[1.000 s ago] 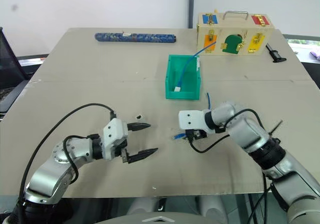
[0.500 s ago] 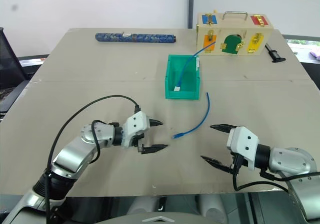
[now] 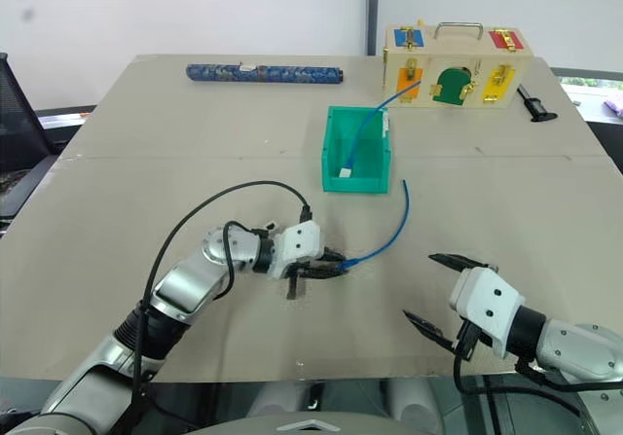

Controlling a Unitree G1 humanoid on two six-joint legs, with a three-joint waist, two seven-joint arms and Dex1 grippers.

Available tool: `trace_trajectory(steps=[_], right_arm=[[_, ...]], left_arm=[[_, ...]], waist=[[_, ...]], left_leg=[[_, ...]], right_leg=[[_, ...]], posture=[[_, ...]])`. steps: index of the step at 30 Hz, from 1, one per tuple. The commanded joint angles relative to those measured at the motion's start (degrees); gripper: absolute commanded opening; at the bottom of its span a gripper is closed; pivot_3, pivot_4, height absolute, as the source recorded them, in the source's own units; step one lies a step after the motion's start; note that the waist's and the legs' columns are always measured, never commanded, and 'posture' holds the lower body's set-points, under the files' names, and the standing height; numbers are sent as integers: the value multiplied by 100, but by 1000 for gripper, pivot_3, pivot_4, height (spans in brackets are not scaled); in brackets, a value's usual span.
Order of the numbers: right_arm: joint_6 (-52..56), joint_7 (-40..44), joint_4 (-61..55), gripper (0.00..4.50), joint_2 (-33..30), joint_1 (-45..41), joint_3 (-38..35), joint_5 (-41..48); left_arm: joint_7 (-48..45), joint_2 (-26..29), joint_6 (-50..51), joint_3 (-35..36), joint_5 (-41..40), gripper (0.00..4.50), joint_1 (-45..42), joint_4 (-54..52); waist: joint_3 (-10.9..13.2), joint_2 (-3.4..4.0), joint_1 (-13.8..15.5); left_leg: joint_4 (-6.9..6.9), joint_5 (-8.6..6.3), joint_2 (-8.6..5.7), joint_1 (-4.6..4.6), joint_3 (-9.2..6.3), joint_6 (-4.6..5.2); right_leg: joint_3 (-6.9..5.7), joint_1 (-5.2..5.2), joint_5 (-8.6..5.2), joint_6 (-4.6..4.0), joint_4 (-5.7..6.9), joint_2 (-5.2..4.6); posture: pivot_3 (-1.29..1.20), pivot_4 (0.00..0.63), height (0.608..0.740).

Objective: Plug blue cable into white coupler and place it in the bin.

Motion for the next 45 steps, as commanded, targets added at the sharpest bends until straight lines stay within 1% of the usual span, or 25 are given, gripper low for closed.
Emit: trace_trajectory(steps=[1, 3, 5, 6, 7, 10, 11, 12, 13, 15, 17, 19, 23, 25, 29, 33, 36, 38, 45], right_arm=[[-49, -240, -115, 4500, 90, 37, -161, 33], [229, -449, -153, 4500, 226, -78, -135, 260], [673, -778, -191, 4500, 414, -313, -47, 464], [829, -1059, -173, 4500, 565, -474, 45, 398], [1189, -1255, -185, 4500, 755, -610, 107, 692], [1998, -1702, -239, 4500, 1257, -955, 120, 1517], [2168, -1989, -246, 4500, 1564, -1169, 91, 1873], [2326, -2322, -270, 3977, 1889, -1401, 80, 2309], [2465, -2614, -301, 3742, 2138, -1608, 80, 2658], [2740, -3241, -265, 3742, 2605, -2045, 85, 3168], [2899, -3782, -175, 3742, 2926, -2398, 80, 3749], [3012, -4194, -71, 3742, 3115, -2672, 125, 4304], [3048, -4792, 128, 3742, 3149, -3105, 215, 5153], [3031, -5021, 270, 3742, 3052, -3301, 225, 5477], [2995, -5236, 451, 3742, 2824, -3490, 337, 5800], [2935, -5250, 645, 3742, 2650, -3592, 424, 5966], [2886, -5307, 750, 2890, 2547, -3619, 485, 6065], [2854, -5319, 767, 2002, 2476, -3626, 533, 6113], [2714, -5357, 822, 2002, 2274, -3669, 647, 6291]], left_arm=[[-193, -8, 5, 118, -170, 38, -71, -208], [-261, -146, -234, 413, -509, 38, -92, -325], [-177, -372, -70, 817, -999, 38, -204, -469], [-70, -494, 24, 1031, -1188, 38, -326, -509], [-3, -585, -65, 1197, -1275, 38, -455, -529], [165, -729, -441, 1402, -1209, 38, -645, -480], [176, -763, -638, 1422, -1154, 38, -660, -451], [246, -814, -896, 1451, -1050, 0, -669, -426], [308, -848, -1104, 1470, -967, 0, -670, -402], [355, -884, -1643, 1483, -786, 0, -627, -339], [385, -897, -2025, 1495, -686, 0, -586, -257], [397, -892, -2392, 1496, -590, 0, -570, -155], [330, -856, -2708, 1484, -598, 0, -583, -9], [301, -832, -2818, 1474, -599, 0, -596, 50], [308, -838, -2933, 1475, -611, 0, -608, 81], [339, -868, -3019, 1462, -599, 0, -614, 122], [353, -875, -3037, 1460, -613, 0, -605, 100], [349, -871, -3045, 1457, -619, 0, -599, 91], [388, -886, -3026, 1449, -605, 0, -605, 81]], waist=[[0, 0, -4], [0, -1, -10], [1, -1, -9], [1, -1, -4], [1, -1, 0], [-2, 3, 4], [-5, 8, 2], [-4, 6, -13], [-3, 5, -34], [-2, 5, -56], [-2, 5, -65], [-2, 5, -62], [-2, 5, -71], [-2, 6, -85], [-2, 6, -85], [-2, 6, -87], [-2, 6, -88], [-2, 6, -88], [-2, 6, -87]], left_leg=[[0, 0, 0, 0, 0, 0], [0, 0, 1, 1, 1, 0], [1, 0, 2, -1, -1, 0], [2, 0, 2, -1, -2, 0], [7, 0, 2, -4, -4, 0], [8, 0, 2, -3, -12, 0], [8, 0, 2, -3, -11, 0], [7, 0, 0, -3, -9, 0], [7, 0, 1, -3, -9, 0], [7, 0, 0, -4, -9, 0], [7, 1, -2, -4, -9, 0], [7, 1, -2, -4, -10, 0], [7, 1, -3, -6, -10, 0], [7, 1, -3, -5, -7, 1], [6, 1, -2, -4, -11, 1], [6, 1, -2, -4, -10, 1], [6, 1, -2, -4, -10, 1], [6, 1, -2, -4, -10, 2], [6, 0, -2, -5, -11, 2]], right_leg=[[0, 0, -1, 0, 0, 0], [1, 0, -3, -2, 0, 0], [-1, 0, -3, -3, 0, 0], [-1, 0, -1, -5, 0, -1], [-3, 0, 1, -8, 1, -1], [-8, 0, 9, -16, 2, 1], [-8, 0, 11, -18, 2, 1], [-5, 1, 15, -16, 2, 0], [-3, 0, 16, -15, 1, 0], [2, -1, 17, -14, 1, 0], [1, 0, 18, -14, 1, -2], [-1, -1, 17, -14, 1, -1], [-2, 0, 18, -14, 1, -2], [1, -1, 18, -13, 1, -2], [-3, -1, 18, -13, 3, 0], [-2, -1, 18, -13, 3, 0], [-2, -1, 18, -13, 3, 0], [-2, -1, 18, -13, 3, 1], [-2, -1, 18, -13, 3, 1]], posture=[[0, 150, 740], [0, 150, 740], [0, 150, 740], [0, 150, 740], [0, 150, 740], [0, 150, 740], [0, 150, 740], [0, 150, 740], [0, 150, 740], [0, 150, 740], [0, 150, 740], [0, 150, 740], [0, 150, 740], [0, 150, 740], [0, 150, 740], [0, 150, 740], [0, 150, 740], [0, 150, 740], [0, 150, 740]])
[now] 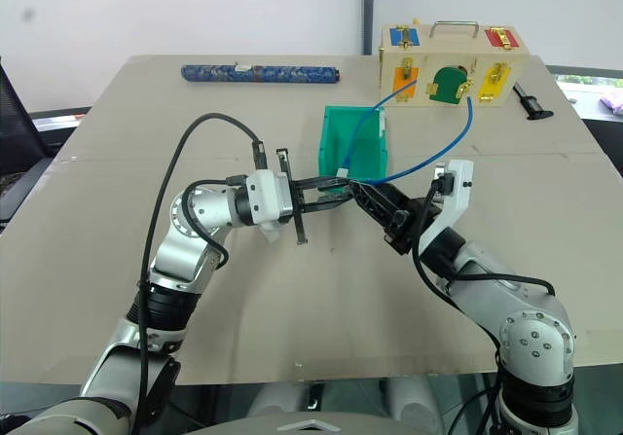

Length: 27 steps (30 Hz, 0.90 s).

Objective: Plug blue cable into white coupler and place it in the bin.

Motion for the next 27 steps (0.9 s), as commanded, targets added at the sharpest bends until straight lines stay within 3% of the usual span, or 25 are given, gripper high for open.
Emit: trace_trajectory(steps=[1, 5, 6, 14, 15, 18, 21, 27], right_arm=[[-154, 4, -80, 1718, -99, -80, 9, 213], [-166, 37, -57, 178, -238, -74, 60, 292], [-178, 43, -56, 19, -274, -72, 72, 320], [-281, 92, 8, 19, -499, -109, 113, 472], [-284, 108, 24, 0, -518, -114, 112, 476], [-302, 153, 88, 0, -583, -129, 114, 479], [-320, 310, 223, 0, -686, -130, 71, 427], [-399, 624, 480, 0, -639, -108, 223, 124]], left_arm=[[88, -32, -86, 45, -33, 0, -57, -86], [112, -33, -106, 29, -17, 0, -56, -90], [118, -32, -113, 28, -15, 0, -52, -94], [-4, 72, -35, 23, -165, 0, 83, -189], [-4, 107, 120, 46, -225, 767, 109, -225], [82, 247, 747, 239, -543, 1722, 260, -385], [150, 766, 2120, 749, -1259, 2728, 617, -633], [573, 1337, 3336, 1703, -1795, 2728, 1330, -652]], waist=[[0, 0, 2], [0, 0, 1], [0, 0, 1], [0, 0, 2], [0, 0, 1], [1, 1, -3], [2, 1, -42], [4, 4, -85]], left_leg=[[0, 0, 0, 0, 0, 0], [0, 0, 0, 0, 1, 0], [0, 0, 0, -1, 0, 0], [0, 0, 0, -1, 0, 0], [0, 0, 1, 0, 0, 0], [0, 0, 1, 0, 0, 0], [0, 0, 5, 0, 1, 0], [-11, 0, 21, 0, -3, 0]], right_leg=[[0, 0, 0, 0, 0, 0], [0, 0, 0, 0, 0, 0], [0, 0, 0, 0, 0, 0], [0, 0, 0, 0, -1, 0], [0, 0, 0, 0, 0, 0], [0, 0, 0, 0, -1, 0], [2, -1, -1, 0, 0, 2], [-6, -7, -3, 0, -2, 13]], posture=[[0, 150, 740], [0, 150, 740], [0, 150, 740], [0, 150, 740], [0, 150, 740], [0, 150, 740], [0, 150, 740], [0, 150, 740]])
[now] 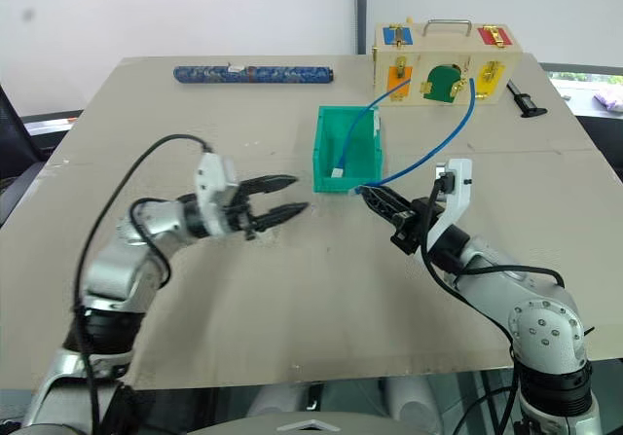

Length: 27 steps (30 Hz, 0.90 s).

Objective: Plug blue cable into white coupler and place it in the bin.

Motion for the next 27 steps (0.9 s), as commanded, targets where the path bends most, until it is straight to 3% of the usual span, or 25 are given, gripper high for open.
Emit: trace_trajectory(steps=[1, 9, 26, 27], right_arm=[[-144, 260, -2, 0, 77, -44, 98, -152], [-188, 613, 302, 0, 271, -78, 291, -614], [-113, 605, 2, 0, 324, 38, 300, -745], [-108, 587, -27, 0, 321, 47, 304, -735]], left_arm=[[246, 258, 406, 592, -190, 2728, 412, -168], [-8, 665, 143, 977, 99, 2728, 1720, -118], [71, 55, -796, 29, 1044, 2728, 1152, 497], [133, -5, -767, -19, 1076, 2500, 1082, 506]], waist=[[-1, -1, -9], [1, 1, -23], [1, 1, 87], [1, 1, 87]], left_leg=[[0, 0, 2, 0, 1, 0], [-8, 0, 14, -1, 15, 0], [-8, 0, 13, -1, 20, -1], [-8, 0, 13, -1, 20, -1]], right_leg=[[1, 0, 0, 0, 0, 0], [12, -9, -3, -8, -5, -2], [14, -10, -1, -8, -4, -2], [14, -10, -1, -8, -4, -2]], posture=[[0, 150, 740], [0, 150, 740], [0, 150, 740], [0, 150, 740]])
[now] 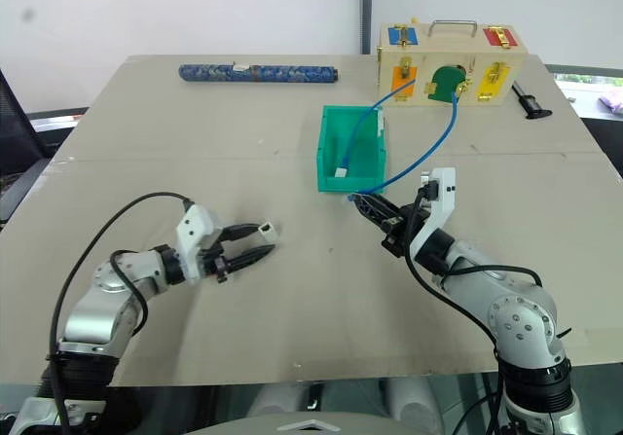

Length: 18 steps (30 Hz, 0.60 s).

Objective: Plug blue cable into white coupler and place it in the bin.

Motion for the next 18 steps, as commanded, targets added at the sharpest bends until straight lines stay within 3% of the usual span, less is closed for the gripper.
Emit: trace_trajectory(steps=[1, 2, 3, 7, 18], right_arm=[[0, -37, -390, 0, -16, 30, -23, 96], [5, -57, -421, 0, -22, 42, -30, 115], [9, -75, -464, 0, -41, 67, -53, 150], [17, -142, -592, 0, -121, 145, -98, 210], [-15, 52, -579, 0, -519, -108, -132, -33]], left_arm=[[180, -189, -134, -199, 196, 2351, -247, -52], [193, -208, -131, -237, 218, 2218, -294, -25], [198, -224, -116, -256, 239, 1618, -351, 8], [143, -229, 46, -297, 186, 421, -578, 55], [-326, -479, 843, -699, -189, 394, -1494, -90]], waist=[[0, 0, -1], [0, 0, -7], [0, 0, -2], [0, 0, -4], [0, -1, -4]], left_leg=[[0, 0, 0, 0, 0, 0], [0, 0, 0, 1, 0, 0], [0, 0, 0, 0, 0, 0], [0, 0, 0, -1, -1, 0], [1, 0, -7, -2, 0, 0]], right_leg=[[1, 0, 0, 0, 0, 0], [1, 0, 0, 1, 0, 0], [0, 0, 1, 1, 0, 1], [-1, -1, 2, 4, 0, 1], [-1, -1, 3, 6, 0, 1]], posture=[[0, 150, 740], [0, 150, 740], [0, 150, 740], [0, 150, 740], [0, 150, 740]])
